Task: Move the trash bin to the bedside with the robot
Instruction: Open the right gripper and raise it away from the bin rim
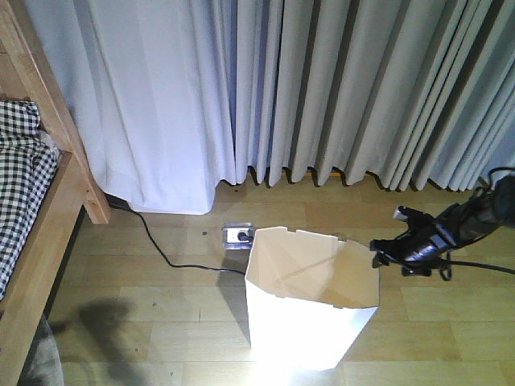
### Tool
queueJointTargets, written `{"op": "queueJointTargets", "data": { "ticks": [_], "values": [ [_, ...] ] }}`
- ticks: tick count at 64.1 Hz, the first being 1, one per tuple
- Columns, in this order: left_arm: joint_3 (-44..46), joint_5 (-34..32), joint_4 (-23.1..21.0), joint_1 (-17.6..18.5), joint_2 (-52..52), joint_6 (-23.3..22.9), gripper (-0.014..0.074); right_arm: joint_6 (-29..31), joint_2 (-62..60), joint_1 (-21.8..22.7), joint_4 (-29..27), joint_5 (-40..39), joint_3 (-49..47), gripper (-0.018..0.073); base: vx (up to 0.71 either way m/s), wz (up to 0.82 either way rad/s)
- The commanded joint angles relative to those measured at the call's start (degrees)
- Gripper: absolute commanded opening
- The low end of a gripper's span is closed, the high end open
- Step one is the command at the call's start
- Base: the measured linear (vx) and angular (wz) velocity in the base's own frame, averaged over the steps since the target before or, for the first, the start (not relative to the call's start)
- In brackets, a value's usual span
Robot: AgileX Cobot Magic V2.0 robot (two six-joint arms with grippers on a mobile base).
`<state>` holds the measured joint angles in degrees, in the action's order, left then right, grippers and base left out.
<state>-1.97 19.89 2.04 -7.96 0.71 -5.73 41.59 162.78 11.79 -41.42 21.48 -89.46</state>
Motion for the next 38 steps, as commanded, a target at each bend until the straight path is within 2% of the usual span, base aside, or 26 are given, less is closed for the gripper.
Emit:
{"op": "queueJointTargets", "data": {
  "ticks": [1,17,38],
  "values": [
    [-0.19,-3.76,-0.13,0.17,0.81,-0.25,-0.0006,4.64,-9.67,0.07,-0.52,-2.31,6.15,0.0518,0.0,0.0],
    [-0.19,-3.76,-0.13,0.17,0.81,-0.25,-0.0006,5.27,-32.32,0.07,-0.64,-7.0,23.44,0.0518,0.0,0.0],
    [-0.19,-3.76,-0.13,0.17,0.81,-0.25,-0.0006,6.8,-63.69,0.07,2.69,-3.36,30.63,0.0518,0.0,0.0]
  ]
}}
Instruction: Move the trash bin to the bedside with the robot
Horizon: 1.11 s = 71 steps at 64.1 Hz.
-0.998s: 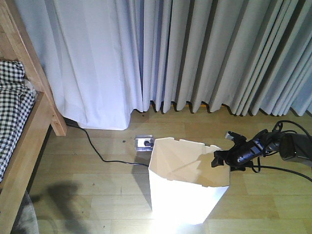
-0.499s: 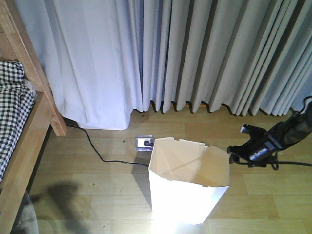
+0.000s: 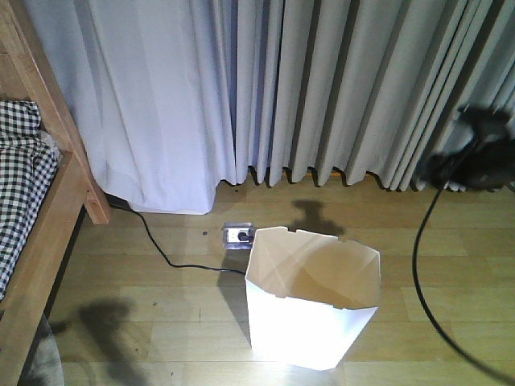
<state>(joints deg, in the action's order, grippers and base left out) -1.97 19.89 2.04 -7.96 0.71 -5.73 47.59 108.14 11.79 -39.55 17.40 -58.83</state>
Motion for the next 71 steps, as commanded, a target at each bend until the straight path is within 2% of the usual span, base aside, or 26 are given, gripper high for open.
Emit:
{"op": "queueJointTargets", "data": {
  "ticks": [1,19,32,39,43,53,60,71],
  "values": [
    [-0.19,-3.76,-0.13,0.17,0.81,-0.25,-0.0006,0.81,-10.22,0.07,0.93,0.85,0.19,0.0518,0.0,0.0],
    [-0.19,-3.76,-0.13,0.17,0.81,-0.25,-0.0006,2.26,-35.4,0.07,0.95,1.12,9.11,0.0518,0.0,0.0],
    [-0.19,-3.76,-0.13,0.17,0.81,-0.25,-0.0006,3.59,-55.62,0.07,0.89,-5.38,20.85,0.0518,0.0,0.0],
    [-0.19,-3.76,-0.13,0.17,0.81,-0.25,-0.0006,3.53,-65.99,-0.12,-2.18,-8.22,25.9,0.0518,0.0,0.0],
    [-0.19,-3.76,-0.13,0.17,0.81,-0.25,-0.0006,3.53,-70.75,-1.84,-4.59,-9.62,27.89,0.0518,0.0,0.0],
    [-0.19,-3.76,-0.13,0.17,0.81,-0.25,-0.0006,3.44,-81.11,-6.71,-5.05,-7.09,31.64,0.0518,0.0,0.0],
    [-0.19,-3.76,-0.13,0.17,0.81,-0.25,-0.0006,1.18,-86.64,-6.66,-6.2,-5.85,35.11,0.0518,0.0,0.0],
    [-0.19,-3.76,-0.13,0.17,0.81,-0.25,-0.0006,1.12,-95.16,-6.66,-6.24,-6.21,43.1,0.0518,0.0,0.0]
  ]
}}
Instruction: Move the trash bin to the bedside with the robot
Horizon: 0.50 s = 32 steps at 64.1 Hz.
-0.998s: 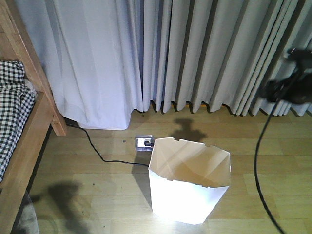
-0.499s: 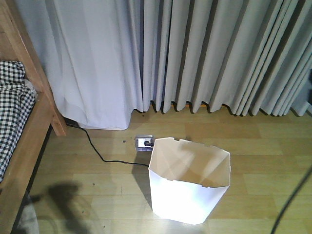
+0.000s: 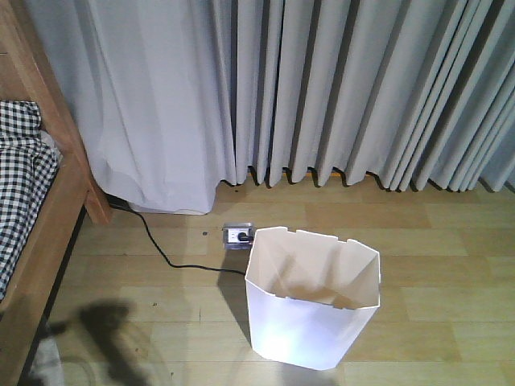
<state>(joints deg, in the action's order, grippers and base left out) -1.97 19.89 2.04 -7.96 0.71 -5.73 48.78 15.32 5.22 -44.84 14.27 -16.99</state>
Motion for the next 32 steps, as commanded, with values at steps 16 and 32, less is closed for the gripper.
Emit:
{"op": "queueJointTargets", "data": {
  "ticks": [16,32],
  "values": [
    [-0.19,-3.76,-0.13,0.17,0.81,-0.25,-0.0006,0.14,-5.8,-0.09,-1.58,-1.63,5.72,0.0518,0.0,0.0],
    [-0.19,-3.76,-0.13,0.17,0.81,-0.25,-0.0006,0.14,-5.8,-0.09,-1.58,-0.8,6.14,0.0518,0.0,0.0]
  ]
}}
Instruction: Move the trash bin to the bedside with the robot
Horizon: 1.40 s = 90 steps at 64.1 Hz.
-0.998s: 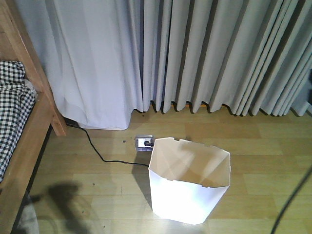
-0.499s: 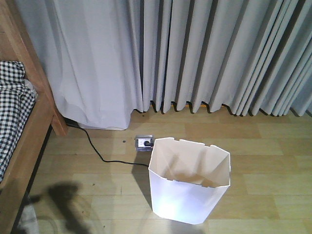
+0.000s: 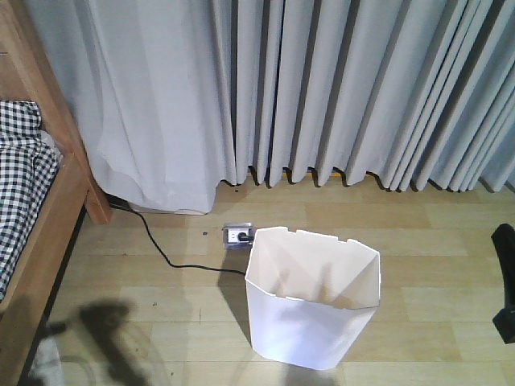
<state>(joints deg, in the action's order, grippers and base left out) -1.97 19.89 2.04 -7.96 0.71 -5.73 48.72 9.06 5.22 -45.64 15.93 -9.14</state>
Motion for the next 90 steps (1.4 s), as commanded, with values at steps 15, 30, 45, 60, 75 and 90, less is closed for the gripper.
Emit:
{"op": "queueJointTargets", "data": {
  "ticks": [15,30,45,60,75,90],
  "values": [
    [-0.19,-3.76,-0.13,0.17,0.81,-0.25,-0.0006,0.42,0.46,-0.09,-0.78,-2.77,-1.71,0.0518,0.0,0.0],
    [-0.19,-3.76,-0.13,0.17,0.81,-0.25,-0.0006,0.64,0.46,-0.09,-0.73,-3.9,-1.71,0.0361,0.0,0.0],
    [-0.19,-3.76,-0.13,0.17,0.81,-0.25,-0.0006,0.1,0.46,-0.09,2.44,-4.0,-1.71,-0.0013,0.0,0.0],
    [-0.19,-3.76,-0.13,0.17,0.81,-0.25,-0.0006,-27.59,0.46,-0.09,25.83,-6.25,-1.66,-0.0009,0.0,0.0],
    [-0.19,-3.76,-0.13,0.17,0.81,-0.25,-0.0006,-54.01,-1.42,-0.14,46.53,-15.93,5.35,-0.0009,0.0,0.0],
    [-0.19,-3.76,-0.13,0.17,0.81,-0.25,-0.0006,-55.64,-8.46,-1.14,48.88,-14.09,11.1,-0.0009,0.0,0.0]
  ]
}}
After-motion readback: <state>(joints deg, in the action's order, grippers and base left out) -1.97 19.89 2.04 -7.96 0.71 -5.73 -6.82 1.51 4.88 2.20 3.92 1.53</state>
